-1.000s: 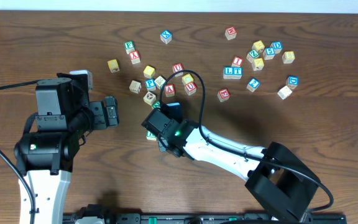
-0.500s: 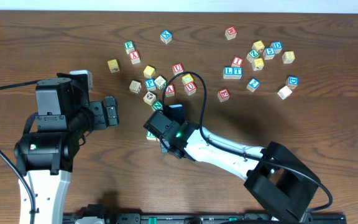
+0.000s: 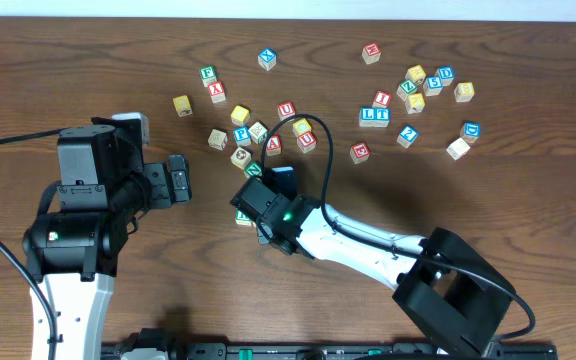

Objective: Spell out ROBOT
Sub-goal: 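Lower the B block to the right of the O block and adjust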

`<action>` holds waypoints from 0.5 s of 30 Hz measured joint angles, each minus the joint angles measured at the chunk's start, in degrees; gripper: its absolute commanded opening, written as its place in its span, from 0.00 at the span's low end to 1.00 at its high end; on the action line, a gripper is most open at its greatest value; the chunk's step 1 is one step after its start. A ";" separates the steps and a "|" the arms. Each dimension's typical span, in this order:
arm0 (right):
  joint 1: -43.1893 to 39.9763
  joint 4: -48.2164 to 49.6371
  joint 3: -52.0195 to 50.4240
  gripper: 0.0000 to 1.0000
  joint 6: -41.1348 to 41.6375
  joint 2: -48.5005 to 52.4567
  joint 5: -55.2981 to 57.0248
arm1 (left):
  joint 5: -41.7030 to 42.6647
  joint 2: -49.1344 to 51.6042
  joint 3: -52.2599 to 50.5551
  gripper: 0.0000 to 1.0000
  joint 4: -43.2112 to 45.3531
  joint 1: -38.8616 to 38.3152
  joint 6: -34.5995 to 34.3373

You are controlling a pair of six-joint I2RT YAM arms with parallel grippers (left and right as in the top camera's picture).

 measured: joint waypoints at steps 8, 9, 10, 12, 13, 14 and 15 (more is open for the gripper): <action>0.00 -0.07 0.00 0.02 2.34 0.00 0.55 | 0.00 0.00 0.00 0.99 0.00 0.00 0.00; 0.00 -0.11 0.00 0.02 2.51 0.00 0.61 | 0.00 0.00 0.00 0.99 0.00 0.00 -0.02; 0.00 -0.13 0.00 0.02 2.69 0.00 0.66 | 0.00 0.00 0.00 0.99 0.00 0.00 0.00; 0.00 -0.33 0.00 0.02 2.95 0.00 0.81 | 0.00 0.00 0.00 0.99 0.00 0.00 0.00; 0.00 -0.37 0.00 0.02 3.13 0.00 0.85 | 0.00 0.00 0.00 0.99 0.00 0.00 0.00; 0.00 -0.39 0.00 0.02 3.23 0.00 0.85 | 0.00 0.00 0.00 0.99 0.00 0.00 0.00; 0.00 -0.50 -0.02 0.02 3.32 0.00 0.85 | 0.00 0.00 0.00 0.99 0.00 0.00 -0.02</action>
